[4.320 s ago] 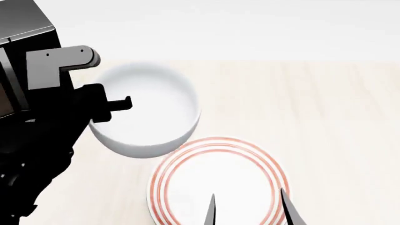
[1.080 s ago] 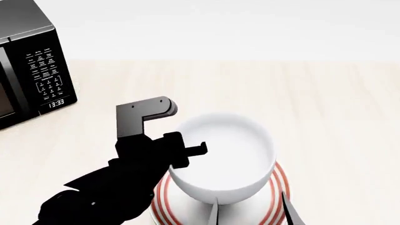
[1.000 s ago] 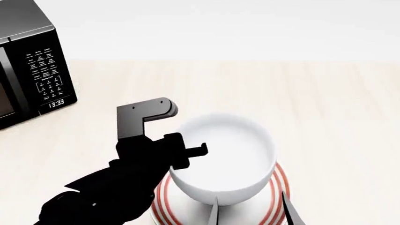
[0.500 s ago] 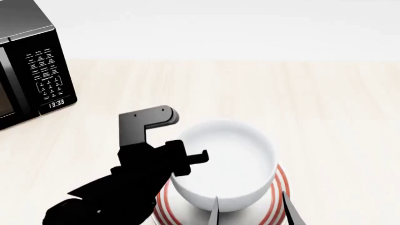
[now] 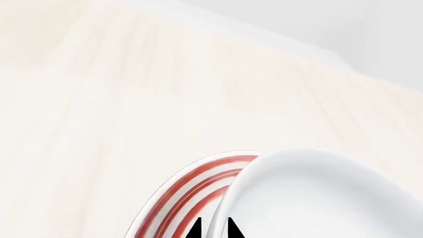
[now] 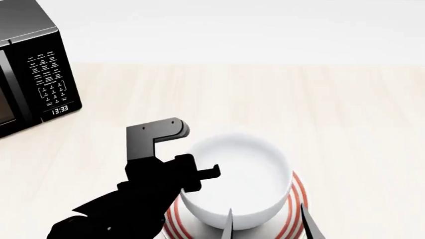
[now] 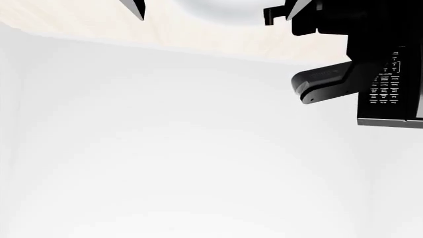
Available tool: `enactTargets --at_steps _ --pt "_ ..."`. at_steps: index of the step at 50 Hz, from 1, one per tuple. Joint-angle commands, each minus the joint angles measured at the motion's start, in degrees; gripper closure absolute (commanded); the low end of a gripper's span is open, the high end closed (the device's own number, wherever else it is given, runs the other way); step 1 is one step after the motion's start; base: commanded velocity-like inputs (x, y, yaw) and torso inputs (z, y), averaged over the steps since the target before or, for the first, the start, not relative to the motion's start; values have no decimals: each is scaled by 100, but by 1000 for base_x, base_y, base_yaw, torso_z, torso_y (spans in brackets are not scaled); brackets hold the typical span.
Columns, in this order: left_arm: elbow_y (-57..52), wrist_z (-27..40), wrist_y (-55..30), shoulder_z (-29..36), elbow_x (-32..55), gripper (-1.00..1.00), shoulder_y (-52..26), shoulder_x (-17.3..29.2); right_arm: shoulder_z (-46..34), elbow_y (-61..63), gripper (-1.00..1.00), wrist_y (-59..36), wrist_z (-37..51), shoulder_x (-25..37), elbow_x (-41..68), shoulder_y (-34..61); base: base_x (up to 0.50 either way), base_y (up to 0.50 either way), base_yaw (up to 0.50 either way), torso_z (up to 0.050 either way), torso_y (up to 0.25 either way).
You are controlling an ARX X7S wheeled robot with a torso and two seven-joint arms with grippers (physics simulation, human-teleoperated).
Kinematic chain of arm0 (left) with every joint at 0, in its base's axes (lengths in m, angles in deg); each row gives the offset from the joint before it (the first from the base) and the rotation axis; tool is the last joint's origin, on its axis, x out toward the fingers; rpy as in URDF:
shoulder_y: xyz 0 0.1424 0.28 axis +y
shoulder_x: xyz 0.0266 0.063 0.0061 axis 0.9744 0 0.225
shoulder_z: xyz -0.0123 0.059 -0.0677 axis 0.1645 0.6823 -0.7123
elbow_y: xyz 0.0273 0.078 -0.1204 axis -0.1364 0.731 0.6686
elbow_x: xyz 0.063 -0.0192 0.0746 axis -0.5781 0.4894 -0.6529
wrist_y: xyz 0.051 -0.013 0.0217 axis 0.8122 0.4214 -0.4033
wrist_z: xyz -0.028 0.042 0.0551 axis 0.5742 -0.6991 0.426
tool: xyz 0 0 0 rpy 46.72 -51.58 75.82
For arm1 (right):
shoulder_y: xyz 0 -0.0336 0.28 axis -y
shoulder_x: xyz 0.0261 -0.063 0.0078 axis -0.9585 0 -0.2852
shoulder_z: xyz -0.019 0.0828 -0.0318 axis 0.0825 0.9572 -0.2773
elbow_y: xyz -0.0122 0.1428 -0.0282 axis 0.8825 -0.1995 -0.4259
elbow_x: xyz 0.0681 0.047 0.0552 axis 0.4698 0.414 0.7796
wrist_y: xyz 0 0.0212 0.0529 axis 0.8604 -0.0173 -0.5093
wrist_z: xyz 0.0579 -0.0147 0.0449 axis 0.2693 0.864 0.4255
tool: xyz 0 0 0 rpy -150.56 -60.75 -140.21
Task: Pick up the white bowl and put it on the plate.
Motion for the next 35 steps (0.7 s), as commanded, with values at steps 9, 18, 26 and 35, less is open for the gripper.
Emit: enactTargets --at_steps 9,18,26,35 --pt "55 -268 300 398 397 100 -139 -135 139 -46 -100 29 -145 -92 -49 42 0 0 0 0 1" --pt "52 -284 297 435 421 -100 -141 -135 128 -64 -100 41 -139 -86 -43 48 0 0 0 0 0" --pt "106 -325 338 428 451 -100 -159 -135 112 -64 -100 31 -133 -82 -43 60 0 0 0 0 0" --pt "-949 401 829 702 -196 -100 -347 338 127 2 -100 4 -102 -56 -38 53 0 0 0 0 0"
